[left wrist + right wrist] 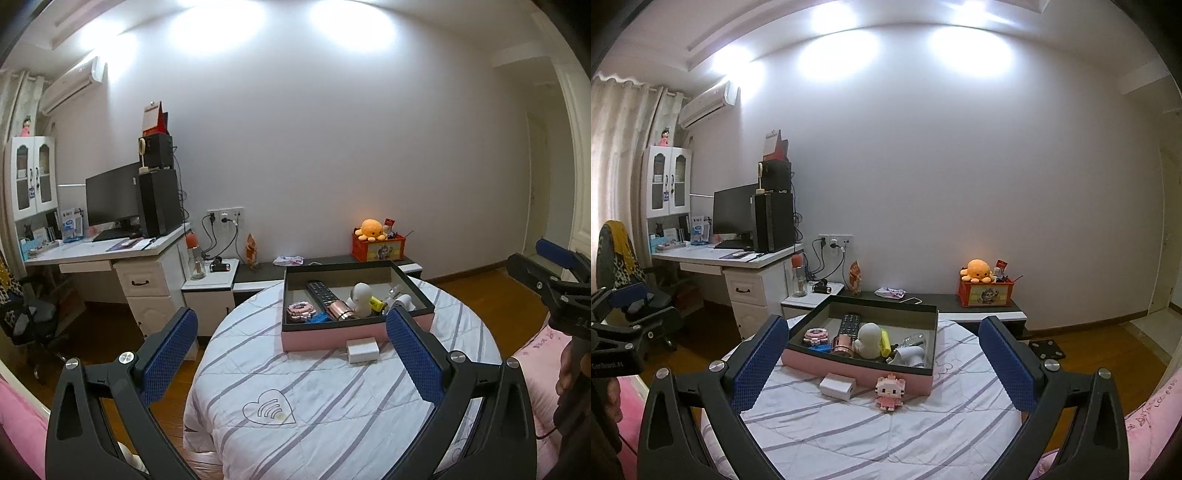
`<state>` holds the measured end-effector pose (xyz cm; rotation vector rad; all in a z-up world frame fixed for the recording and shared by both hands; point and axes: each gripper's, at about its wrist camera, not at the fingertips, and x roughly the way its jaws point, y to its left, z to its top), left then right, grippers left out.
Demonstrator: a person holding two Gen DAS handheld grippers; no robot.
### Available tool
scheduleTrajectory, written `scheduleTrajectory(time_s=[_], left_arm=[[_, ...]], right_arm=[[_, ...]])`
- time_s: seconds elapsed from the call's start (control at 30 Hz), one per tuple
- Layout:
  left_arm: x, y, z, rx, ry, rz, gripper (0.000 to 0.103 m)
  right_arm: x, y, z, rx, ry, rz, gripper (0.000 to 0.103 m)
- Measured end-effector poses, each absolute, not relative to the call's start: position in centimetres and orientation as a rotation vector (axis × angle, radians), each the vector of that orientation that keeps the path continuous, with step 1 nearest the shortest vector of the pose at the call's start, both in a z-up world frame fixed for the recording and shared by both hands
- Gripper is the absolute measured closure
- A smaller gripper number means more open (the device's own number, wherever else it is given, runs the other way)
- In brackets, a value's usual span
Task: Organize rigid objects
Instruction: 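Withdraw both open tools from the pink box back over the bed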
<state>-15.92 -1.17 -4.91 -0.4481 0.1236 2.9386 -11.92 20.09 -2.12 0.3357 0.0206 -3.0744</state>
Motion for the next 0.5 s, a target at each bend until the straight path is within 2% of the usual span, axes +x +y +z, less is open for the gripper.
scheduleTrajectory(time_s=[0.33, 0.5], left_arm=[[-19.4, 0.2, -8.0, -0.602, 0.160, 2.899, 0.000], [-22.0, 1.0, -10.4, -0.722, 0.190, 2.873, 0.000]], right_arm=[[-14.7, 20.9, -4.8, 0.480, 0.010, -3.069, 0.000], [-18.8, 21.6, -8.6, 0.701, -0.042, -3.036, 0.000]])
